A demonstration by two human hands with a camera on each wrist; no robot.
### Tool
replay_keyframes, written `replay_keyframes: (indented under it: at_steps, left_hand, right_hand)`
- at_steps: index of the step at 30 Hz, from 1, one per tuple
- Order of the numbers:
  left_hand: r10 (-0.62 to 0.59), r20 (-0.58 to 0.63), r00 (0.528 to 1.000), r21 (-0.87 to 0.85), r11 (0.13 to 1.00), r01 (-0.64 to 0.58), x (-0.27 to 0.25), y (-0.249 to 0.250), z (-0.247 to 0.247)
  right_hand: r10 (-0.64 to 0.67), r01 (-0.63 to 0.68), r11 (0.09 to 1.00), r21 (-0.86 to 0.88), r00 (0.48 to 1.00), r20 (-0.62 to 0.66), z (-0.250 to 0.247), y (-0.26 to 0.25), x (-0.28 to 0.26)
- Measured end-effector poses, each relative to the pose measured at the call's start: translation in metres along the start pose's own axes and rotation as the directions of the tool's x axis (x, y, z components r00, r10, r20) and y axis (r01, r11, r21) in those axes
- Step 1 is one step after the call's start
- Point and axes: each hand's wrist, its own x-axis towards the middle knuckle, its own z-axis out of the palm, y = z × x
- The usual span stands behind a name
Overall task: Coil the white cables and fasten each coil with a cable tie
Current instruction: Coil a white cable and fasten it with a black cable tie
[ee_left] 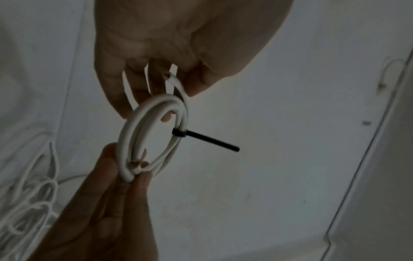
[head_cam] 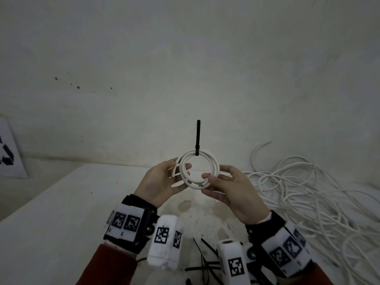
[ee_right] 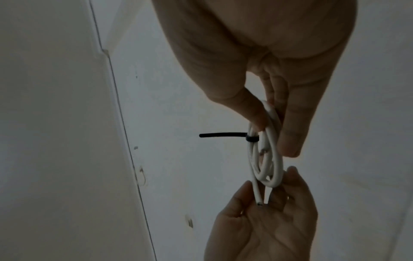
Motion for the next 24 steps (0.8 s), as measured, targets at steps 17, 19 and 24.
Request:
replay_keyframes:
  at_steps: [17,19,24]
  left_hand:
    - [0.164,-0.051,0.985,0.023,0.986,-0.163,0.010,-0.006,-0.009]
    - [0.230,-0.126,0.965,0.139,0.967,-0.212,0.011,-0.009,-0.006]
    - [0.298,-0.184,0.937,0.226,0.940,-0.255,0.012,-0.013,0.000]
  right_hand:
    - [-0.122,0.122,0.992,0.010,0.991,-0.060,-0.001,-0.006,-0.005]
    - [-0.147,0.146,0.989,-0.008,0.987,-0.073,-0.001,-0.005,-0.006]
    - [-0.189,0.184,0.981,-0.054,0.973,-0.135,0.000,0.000,-0.004]
